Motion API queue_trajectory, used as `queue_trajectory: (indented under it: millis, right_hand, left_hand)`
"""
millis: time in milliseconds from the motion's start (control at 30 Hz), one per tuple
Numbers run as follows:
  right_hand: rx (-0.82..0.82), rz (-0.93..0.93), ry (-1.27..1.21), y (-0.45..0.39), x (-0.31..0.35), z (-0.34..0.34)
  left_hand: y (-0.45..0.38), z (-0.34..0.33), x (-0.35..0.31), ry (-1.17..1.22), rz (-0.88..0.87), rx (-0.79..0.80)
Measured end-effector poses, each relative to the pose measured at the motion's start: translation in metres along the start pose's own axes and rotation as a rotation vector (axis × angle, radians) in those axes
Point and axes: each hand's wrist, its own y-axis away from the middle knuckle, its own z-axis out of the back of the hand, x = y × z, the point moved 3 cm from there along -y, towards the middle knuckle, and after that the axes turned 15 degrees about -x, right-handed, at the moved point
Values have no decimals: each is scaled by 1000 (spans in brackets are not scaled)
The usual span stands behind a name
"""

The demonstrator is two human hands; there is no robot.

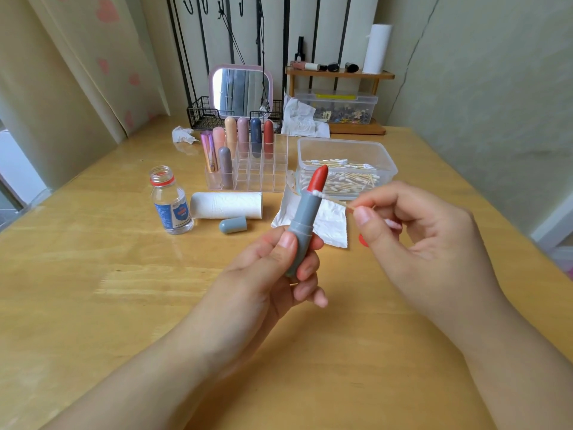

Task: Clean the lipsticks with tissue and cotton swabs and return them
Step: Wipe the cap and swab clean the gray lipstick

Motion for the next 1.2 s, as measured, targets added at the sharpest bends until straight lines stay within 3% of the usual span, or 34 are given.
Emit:
queue_trajectory:
  millis: [300,467,633,800,967,1200]
  right_hand:
    - [11,16,8,0,0,0]
    - [101,48,11,4,4,-5]
    - [17,9,7,0,0,-2]
    - [82,62,27,3,4,-3]
    - [5,47,29,0,1,-1]
    - [52,88,61,2,5,-3]
  left_hand:
    - [-4,3,3,71,2,69]
    - [0,1,-2,36,-38,79]
    - [0,2,-1,20,-46,53]
    - [-3,5,2,54,-38,93]
    - [-3,3,3,55,-9,39]
    - [-5,3,4,106,5,74]
